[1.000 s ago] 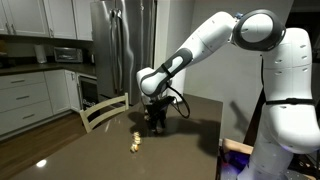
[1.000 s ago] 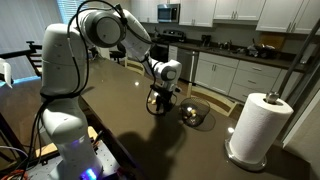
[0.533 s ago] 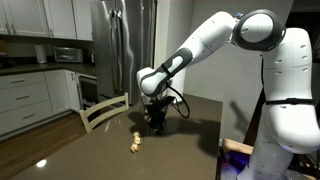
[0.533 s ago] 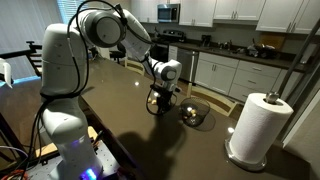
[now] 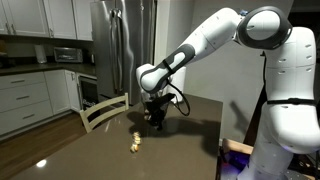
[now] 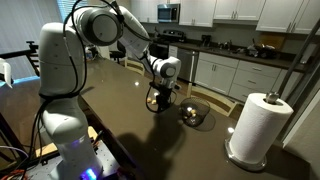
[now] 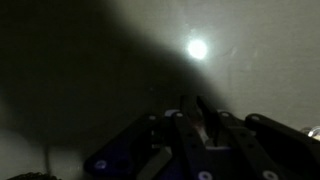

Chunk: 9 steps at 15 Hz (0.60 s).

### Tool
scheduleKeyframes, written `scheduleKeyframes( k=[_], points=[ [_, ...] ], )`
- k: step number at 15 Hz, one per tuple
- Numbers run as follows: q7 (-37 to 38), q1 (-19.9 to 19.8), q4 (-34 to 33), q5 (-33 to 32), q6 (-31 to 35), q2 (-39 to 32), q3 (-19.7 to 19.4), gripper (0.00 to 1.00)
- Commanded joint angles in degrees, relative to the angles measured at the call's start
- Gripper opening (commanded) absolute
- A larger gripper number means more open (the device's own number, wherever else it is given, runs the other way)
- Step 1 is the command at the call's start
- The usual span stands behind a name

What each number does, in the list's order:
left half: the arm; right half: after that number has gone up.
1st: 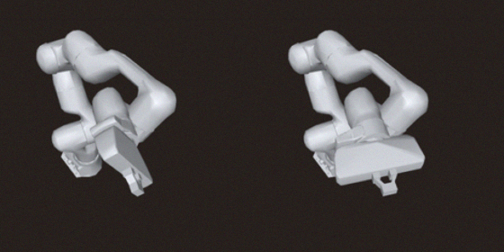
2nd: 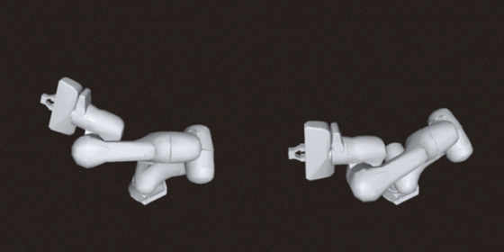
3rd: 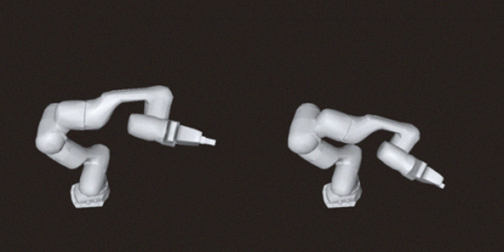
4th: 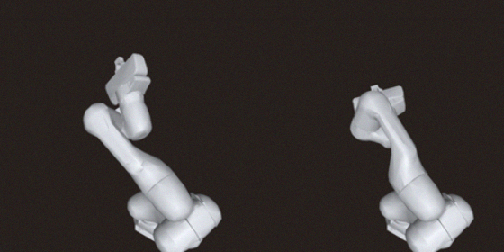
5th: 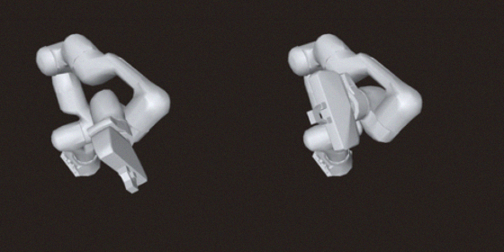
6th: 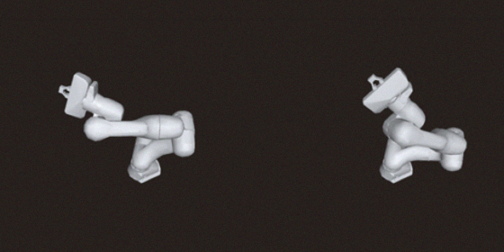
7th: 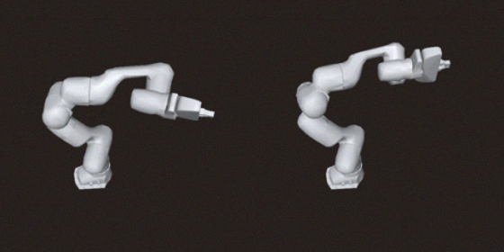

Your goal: Pick one candy on the counter and put it in the basket

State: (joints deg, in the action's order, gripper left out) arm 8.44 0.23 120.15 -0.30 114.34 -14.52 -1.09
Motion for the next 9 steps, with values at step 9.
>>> scheduleKeyframes(
  k=[9],
  points=[
    [2.85, -0.26, -0.97, -0.13, -5.56, 13.9, -0.47, 0.07]
  ],
)
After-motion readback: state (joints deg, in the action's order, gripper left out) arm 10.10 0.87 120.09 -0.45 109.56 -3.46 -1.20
